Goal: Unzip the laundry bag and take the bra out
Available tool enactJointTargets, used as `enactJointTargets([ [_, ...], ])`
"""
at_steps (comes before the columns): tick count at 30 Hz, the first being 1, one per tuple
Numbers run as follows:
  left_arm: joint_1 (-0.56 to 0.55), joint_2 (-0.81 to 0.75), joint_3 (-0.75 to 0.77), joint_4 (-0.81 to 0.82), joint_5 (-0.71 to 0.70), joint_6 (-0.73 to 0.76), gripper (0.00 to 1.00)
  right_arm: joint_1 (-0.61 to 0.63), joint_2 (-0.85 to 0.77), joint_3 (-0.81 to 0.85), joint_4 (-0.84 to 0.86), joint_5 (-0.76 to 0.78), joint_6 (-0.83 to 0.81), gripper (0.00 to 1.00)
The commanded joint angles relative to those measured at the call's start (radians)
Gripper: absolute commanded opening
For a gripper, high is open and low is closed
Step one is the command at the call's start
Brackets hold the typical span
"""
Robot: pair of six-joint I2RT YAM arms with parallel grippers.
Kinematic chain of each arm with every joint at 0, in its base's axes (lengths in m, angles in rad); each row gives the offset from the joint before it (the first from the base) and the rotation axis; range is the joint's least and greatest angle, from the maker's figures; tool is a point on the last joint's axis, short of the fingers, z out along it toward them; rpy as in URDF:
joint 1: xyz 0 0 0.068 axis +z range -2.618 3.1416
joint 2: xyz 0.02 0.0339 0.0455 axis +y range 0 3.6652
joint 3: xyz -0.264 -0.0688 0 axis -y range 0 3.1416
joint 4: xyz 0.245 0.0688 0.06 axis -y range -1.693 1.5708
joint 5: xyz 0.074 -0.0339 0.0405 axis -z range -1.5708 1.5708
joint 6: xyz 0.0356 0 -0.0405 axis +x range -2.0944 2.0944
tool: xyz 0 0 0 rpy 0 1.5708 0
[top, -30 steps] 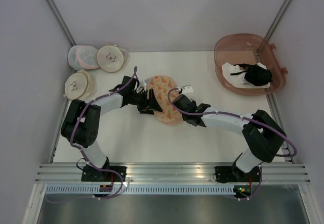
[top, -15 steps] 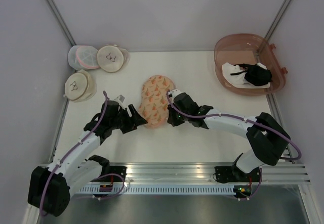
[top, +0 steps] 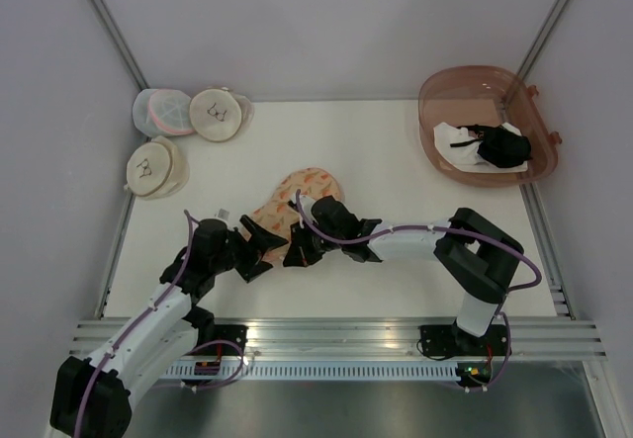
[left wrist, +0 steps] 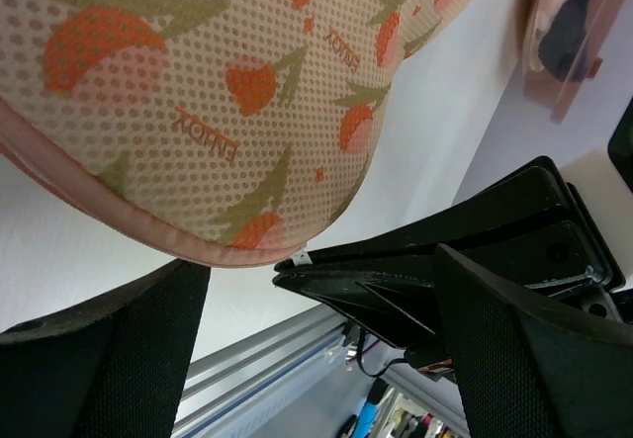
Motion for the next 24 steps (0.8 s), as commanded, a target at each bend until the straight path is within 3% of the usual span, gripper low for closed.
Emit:
enactJointTargets([
  [1,-0.004,0.001,-0.004,0.053,-0.013,-0.1,0.96,0.003,-0.025,0.045,0.052,0.046,-0.012,0.0],
  [6,-0.004,0.0,-0.044,0.025,0.002,-0.144,0.96,0.003,-0.041,0.043,0.04,0.108,-0.024,0.01],
  [11,-0.002,-0.039,-0.095,0.034,-0.131,-0.177,0.95,0.003,-0.048,0.034,0.054,0.111,-0.021,0.0],
  [18,-0.004,0.053,-0.101,0.16,-0.209,-0.171,0.72,0.003,-0.085,0.009,0.055,0.102,-0.033,0.0],
  [24,-0.002,0.131,-0.037,0.208,-0.271,-0.145,0.61,0.009,-0.116,-0.005,0.026,0.08,-0.064,0.0],
])
